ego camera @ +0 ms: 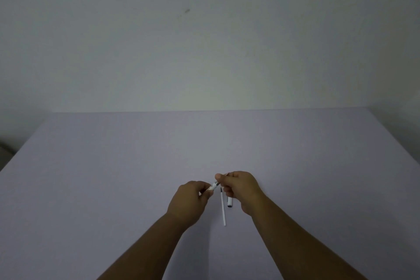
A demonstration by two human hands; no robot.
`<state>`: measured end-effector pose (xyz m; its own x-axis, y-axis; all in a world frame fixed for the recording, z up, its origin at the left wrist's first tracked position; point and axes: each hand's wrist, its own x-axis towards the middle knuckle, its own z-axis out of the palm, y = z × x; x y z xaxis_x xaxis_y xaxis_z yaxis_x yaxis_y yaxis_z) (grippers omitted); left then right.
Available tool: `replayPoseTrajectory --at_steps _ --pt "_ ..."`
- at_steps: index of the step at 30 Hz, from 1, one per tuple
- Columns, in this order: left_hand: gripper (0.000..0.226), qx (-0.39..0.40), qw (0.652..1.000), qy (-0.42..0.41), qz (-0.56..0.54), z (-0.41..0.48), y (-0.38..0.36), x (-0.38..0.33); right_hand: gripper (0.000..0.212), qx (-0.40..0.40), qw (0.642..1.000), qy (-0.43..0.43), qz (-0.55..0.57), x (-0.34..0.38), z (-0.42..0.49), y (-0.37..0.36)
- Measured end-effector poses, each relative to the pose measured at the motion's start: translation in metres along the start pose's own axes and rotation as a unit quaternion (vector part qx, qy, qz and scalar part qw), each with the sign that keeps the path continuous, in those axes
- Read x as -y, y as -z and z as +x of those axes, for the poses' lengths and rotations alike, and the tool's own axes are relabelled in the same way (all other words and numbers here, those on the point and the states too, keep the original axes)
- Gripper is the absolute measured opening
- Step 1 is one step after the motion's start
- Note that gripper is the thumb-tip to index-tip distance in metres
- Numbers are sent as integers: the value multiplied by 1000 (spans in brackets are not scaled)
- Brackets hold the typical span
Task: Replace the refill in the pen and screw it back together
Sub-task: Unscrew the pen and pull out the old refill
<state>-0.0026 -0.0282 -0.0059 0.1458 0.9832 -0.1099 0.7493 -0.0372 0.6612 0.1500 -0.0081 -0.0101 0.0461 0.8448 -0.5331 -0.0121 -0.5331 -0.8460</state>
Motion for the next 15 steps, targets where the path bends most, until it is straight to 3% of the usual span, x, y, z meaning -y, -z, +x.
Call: replayPoseTrajectory --at_steps 4,6,8,12,15 --pt "24 -2 1000 9 -1 -1 0 1 14 12 998 6 59 2 0 -2" --pt "24 -4 1000 10 -2 -1 1 1 6 -8 999 -13 43 1 1 -3" --pt "24 -5 1000 8 0 -1 1 1 17 -23 1000 -15 11 -1 1 -3" --pt "25 -4 1000 12 -1 -2 1 1 13 -2 998 -2 67 0 0 -2" --pt "24 -3 1000 9 2 -3 1 0 14 -14 999 -19 40 0 0 -2"
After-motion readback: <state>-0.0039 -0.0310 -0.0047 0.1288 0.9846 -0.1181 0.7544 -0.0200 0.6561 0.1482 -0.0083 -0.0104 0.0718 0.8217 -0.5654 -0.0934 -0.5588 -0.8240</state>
